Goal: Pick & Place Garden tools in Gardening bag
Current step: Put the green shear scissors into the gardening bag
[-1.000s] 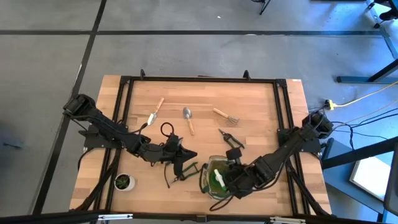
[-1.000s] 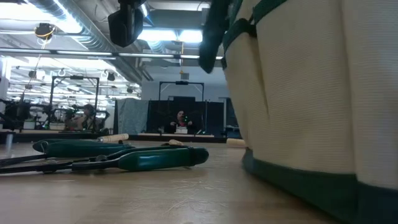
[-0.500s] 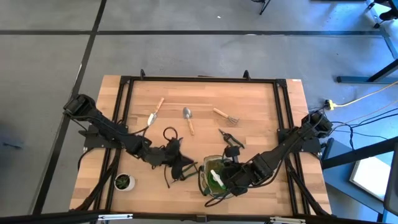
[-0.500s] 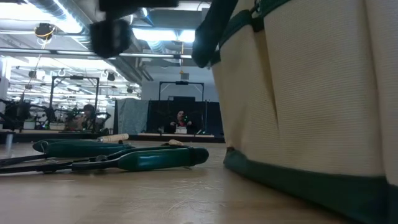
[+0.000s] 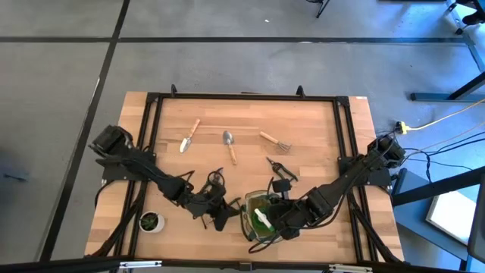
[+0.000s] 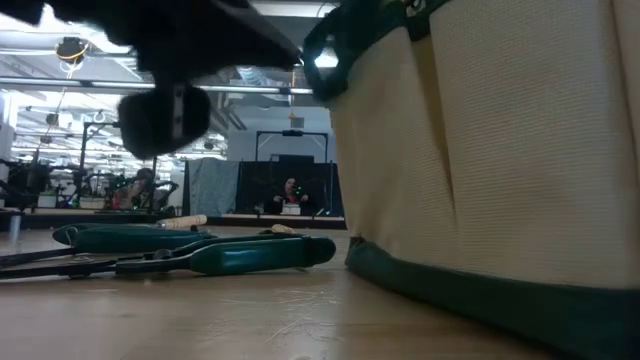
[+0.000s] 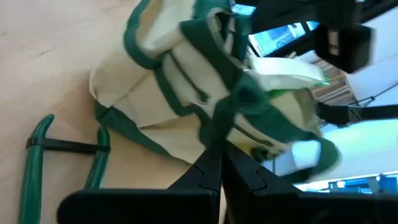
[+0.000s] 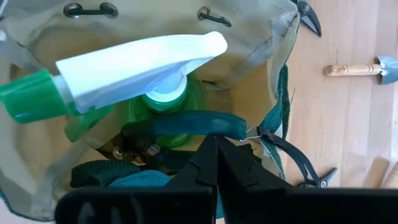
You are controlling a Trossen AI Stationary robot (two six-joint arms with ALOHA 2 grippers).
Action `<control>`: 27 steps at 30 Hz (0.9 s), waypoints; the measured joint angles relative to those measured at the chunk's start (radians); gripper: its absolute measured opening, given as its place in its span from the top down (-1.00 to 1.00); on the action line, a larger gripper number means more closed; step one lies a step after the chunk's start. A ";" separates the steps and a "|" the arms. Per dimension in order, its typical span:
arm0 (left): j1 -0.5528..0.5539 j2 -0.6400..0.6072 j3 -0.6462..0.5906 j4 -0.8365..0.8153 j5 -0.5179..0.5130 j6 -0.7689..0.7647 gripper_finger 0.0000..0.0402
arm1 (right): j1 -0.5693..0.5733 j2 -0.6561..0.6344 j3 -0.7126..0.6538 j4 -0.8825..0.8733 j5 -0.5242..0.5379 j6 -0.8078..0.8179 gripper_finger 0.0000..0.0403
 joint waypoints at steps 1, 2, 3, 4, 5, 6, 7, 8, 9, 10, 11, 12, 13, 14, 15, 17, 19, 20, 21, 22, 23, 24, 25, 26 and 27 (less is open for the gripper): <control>0.001 0.014 0.000 0.014 -0.002 -0.007 1.00 | 0.000 0.000 0.000 0.002 0.000 0.007 1.00; 0.001 0.024 0.000 0.019 -0.009 -0.016 1.00 | 0.000 0.000 0.000 0.004 0.000 0.018 1.00; 0.001 0.032 0.000 0.018 -0.013 -0.025 0.99 | 0.000 0.000 0.000 0.003 0.000 0.024 1.00; 0.001 0.039 0.000 0.017 -0.017 -0.029 0.99 | 0.000 0.000 0.000 0.004 0.000 0.030 1.00; 0.000 0.043 0.000 0.015 -0.017 -0.030 0.99 | 0.000 0.000 0.000 0.004 0.000 0.038 1.00; 0.001 0.046 0.000 0.017 -0.016 -0.031 0.99 | 0.000 0.000 0.000 0.004 0.000 0.042 1.00; 0.003 0.047 0.000 0.017 -0.016 -0.035 0.99 | 0.000 0.000 0.000 0.005 0.000 0.046 1.00; 0.005 0.047 0.000 0.018 -0.016 -0.036 1.00 | 0.000 0.000 0.000 0.007 0.000 0.048 1.00; 0.006 0.047 0.000 0.020 -0.016 -0.037 1.00 | 0.000 0.000 0.000 0.011 0.000 0.048 1.00; 0.010 0.047 0.000 0.026 -0.016 -0.036 0.99 | 0.000 0.000 0.000 0.019 0.000 0.048 1.00; 0.014 0.047 0.000 0.040 -0.016 -0.030 0.99 | 0.000 0.000 0.000 0.029 0.000 0.048 1.00; 0.019 0.047 0.001 0.055 -0.014 -0.024 0.99 | 0.000 0.000 0.000 0.037 0.000 0.048 1.00; 0.024 0.047 0.007 0.056 -0.009 -0.016 0.99 | 0.000 0.000 0.000 0.046 0.000 0.048 1.00; 0.031 0.047 0.014 0.055 -0.004 -0.005 0.99 | 0.000 0.000 0.000 0.058 0.000 0.048 1.00; 0.038 0.047 0.024 0.054 0.000 0.005 1.00 | 0.000 0.000 0.000 0.067 0.000 0.048 1.00; 0.052 0.047 0.047 0.047 0.012 0.030 0.99 | 0.000 0.000 0.000 0.080 0.000 0.048 1.00; 0.065 0.047 0.069 0.027 0.022 0.055 0.99 | -0.002 0.005 0.000 0.088 0.000 0.048 1.00; 0.070 0.047 0.078 0.012 0.029 0.064 0.99 | -0.003 0.008 0.000 0.087 -0.001 0.048 1.00; 0.075 0.047 0.086 -0.001 0.039 0.067 1.00 | -0.003 0.011 0.000 0.082 -0.003 0.048 1.00; 0.078 0.047 0.090 -0.014 0.043 0.067 1.00 | -0.003 0.014 0.000 0.080 -0.005 0.048 1.00; 0.080 0.047 0.092 -0.025 0.043 0.066 1.00 | -0.003 0.015 0.000 0.080 -0.007 0.048 1.00; 0.080 0.047 0.092 -0.042 0.043 0.061 0.99 | -0.003 0.016 0.000 0.071 -0.008 0.048 1.00; 0.078 0.047 0.092 -0.059 0.044 0.054 0.99 | -0.003 0.016 0.000 0.059 -0.008 0.048 1.00; 0.076 0.047 0.092 -0.077 0.044 0.044 0.99 | -0.003 0.016 0.000 0.046 -0.008 0.048 1.00; 0.073 0.047 0.092 -0.093 0.044 0.034 0.99 | -0.003 0.015 0.002 0.030 -0.008 0.049 1.00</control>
